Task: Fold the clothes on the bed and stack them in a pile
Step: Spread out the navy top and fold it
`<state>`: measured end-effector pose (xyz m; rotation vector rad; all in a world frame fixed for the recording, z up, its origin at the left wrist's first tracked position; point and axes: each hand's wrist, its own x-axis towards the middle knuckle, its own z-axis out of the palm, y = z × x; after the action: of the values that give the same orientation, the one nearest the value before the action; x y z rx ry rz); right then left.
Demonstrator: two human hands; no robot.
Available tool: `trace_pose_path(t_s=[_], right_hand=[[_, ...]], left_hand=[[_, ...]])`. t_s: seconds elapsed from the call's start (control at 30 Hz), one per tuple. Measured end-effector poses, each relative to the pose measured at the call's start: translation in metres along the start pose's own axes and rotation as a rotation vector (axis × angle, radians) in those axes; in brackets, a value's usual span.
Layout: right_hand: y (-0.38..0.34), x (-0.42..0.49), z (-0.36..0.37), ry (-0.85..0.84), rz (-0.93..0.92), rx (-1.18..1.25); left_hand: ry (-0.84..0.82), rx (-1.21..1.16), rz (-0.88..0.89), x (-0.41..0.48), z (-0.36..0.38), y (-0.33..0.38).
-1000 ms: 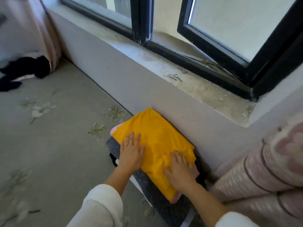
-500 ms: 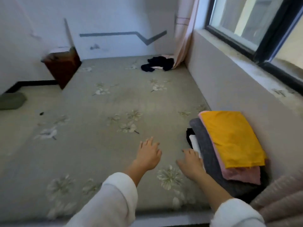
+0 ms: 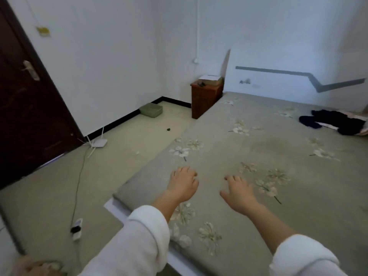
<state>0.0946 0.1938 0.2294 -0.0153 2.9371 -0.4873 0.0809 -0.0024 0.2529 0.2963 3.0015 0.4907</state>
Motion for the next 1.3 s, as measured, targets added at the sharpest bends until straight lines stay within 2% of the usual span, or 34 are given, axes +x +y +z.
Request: trace_pose_path(t_s=[0.17,0.33,0.53,0.77,1.0,1.3], right_hand=[[-0.144,0.079,0.028,-0.003,-0.136,0.007],[-0.286,0.138,0.056,-0.031,-0.221,0.036],[-0.412,0.212,0.085,-0.086,-0.318,0.008],[-0.527,0.314,0.128,-0.151,-0.334,0.013],[-0.63,0.445,0.166,-0.206,-0.264,0.077],[-0.693,0.572,0.155,-0.178,-0.237,-0.021]], left_hand=[[0.163,-0.043,-0.107,0.013,-0.059,-0.141],[0.194,-0.013,-0.235,0.022,-0.115,-0.279],[0.27,-0.027,-0.355,0.034,-0.157,-0.411],[0.252,-0.005,-0.417,0.09,-0.194,-0.543],[0.141,0.004,-0.431,0.193,-0.23,-0.664],[0.122,0.0,-0.326,0.34,-0.265,-0.738]])
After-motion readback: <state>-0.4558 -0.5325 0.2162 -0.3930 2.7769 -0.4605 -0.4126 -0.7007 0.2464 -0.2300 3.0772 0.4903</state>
